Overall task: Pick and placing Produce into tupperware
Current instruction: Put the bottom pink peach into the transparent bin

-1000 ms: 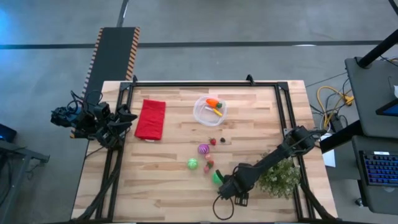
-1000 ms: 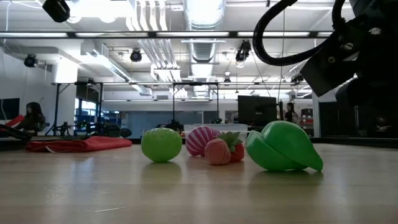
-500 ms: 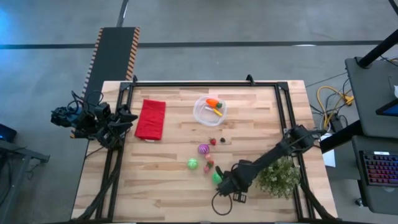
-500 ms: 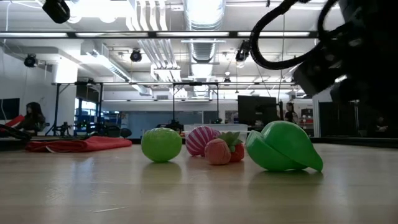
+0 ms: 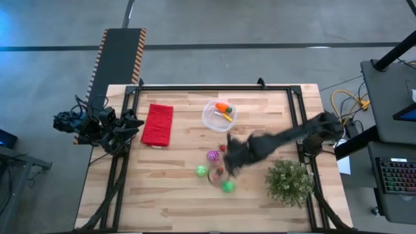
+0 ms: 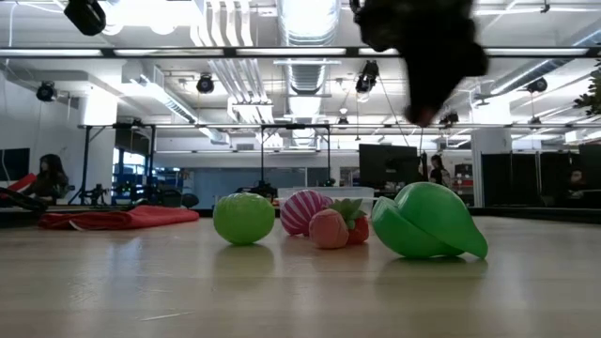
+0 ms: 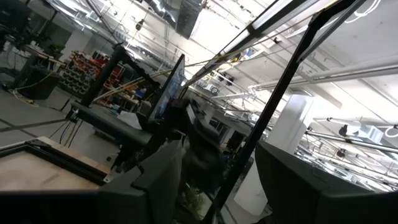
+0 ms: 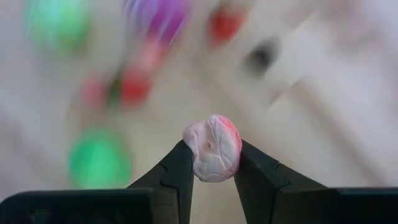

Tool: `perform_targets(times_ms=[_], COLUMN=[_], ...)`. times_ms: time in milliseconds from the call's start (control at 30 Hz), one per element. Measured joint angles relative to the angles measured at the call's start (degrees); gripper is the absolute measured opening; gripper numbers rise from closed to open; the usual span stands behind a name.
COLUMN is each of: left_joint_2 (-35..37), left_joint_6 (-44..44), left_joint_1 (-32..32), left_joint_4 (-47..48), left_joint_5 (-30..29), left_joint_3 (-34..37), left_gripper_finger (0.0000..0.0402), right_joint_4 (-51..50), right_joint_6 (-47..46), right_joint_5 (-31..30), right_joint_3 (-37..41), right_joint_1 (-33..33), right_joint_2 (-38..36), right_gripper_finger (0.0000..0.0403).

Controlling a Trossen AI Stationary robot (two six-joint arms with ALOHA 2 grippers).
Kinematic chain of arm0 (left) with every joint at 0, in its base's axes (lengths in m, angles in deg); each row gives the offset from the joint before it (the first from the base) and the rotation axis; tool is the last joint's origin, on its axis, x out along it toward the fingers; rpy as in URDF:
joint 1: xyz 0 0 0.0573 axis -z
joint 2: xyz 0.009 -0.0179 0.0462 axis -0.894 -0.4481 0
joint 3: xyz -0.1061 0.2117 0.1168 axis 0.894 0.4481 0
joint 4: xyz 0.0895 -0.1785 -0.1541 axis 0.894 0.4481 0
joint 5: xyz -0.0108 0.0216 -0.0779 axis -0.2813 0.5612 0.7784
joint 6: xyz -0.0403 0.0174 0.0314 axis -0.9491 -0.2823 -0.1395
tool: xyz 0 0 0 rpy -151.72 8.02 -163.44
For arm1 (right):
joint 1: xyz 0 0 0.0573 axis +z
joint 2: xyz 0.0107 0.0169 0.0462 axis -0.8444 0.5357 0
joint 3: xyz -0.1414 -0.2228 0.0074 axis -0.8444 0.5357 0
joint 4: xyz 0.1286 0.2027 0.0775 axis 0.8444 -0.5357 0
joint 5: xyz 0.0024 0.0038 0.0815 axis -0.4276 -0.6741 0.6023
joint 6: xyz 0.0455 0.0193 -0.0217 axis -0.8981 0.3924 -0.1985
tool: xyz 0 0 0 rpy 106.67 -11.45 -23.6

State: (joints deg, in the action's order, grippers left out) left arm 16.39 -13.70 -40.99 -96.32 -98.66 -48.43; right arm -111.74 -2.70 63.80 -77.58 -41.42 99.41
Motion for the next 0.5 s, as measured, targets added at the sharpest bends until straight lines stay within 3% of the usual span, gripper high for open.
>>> perform_targets(times_ms=[100,267,500], left_joint_2=[0.0,0.0,0.0], left_joint_6=[0.0,0.0,0.03], left_joint_1=[0.01,0.01,0.0], left_joint_4=[-0.01,-0.05,-0.21], left_joint_5=[0.0,0.01,0.0], left_joint_3=[0.0,0.0,0.0], left_gripper_finger=[0.0192,0.0192,0.0192], right_joint_4=[1.38,6.04,16.2], right_joint_6=[0.37,6.7,16.48], right_joint_5=[-6.07,-7.22,3.68], right_joint_3=[-0.01,0.04,-1.0], right_joint_1=[-7.59,-21.91,-33.45], right_joint_2=[-2.46,-2.02,4.3], right_gripper_finger=[0.0093,0.0093,0.0093])
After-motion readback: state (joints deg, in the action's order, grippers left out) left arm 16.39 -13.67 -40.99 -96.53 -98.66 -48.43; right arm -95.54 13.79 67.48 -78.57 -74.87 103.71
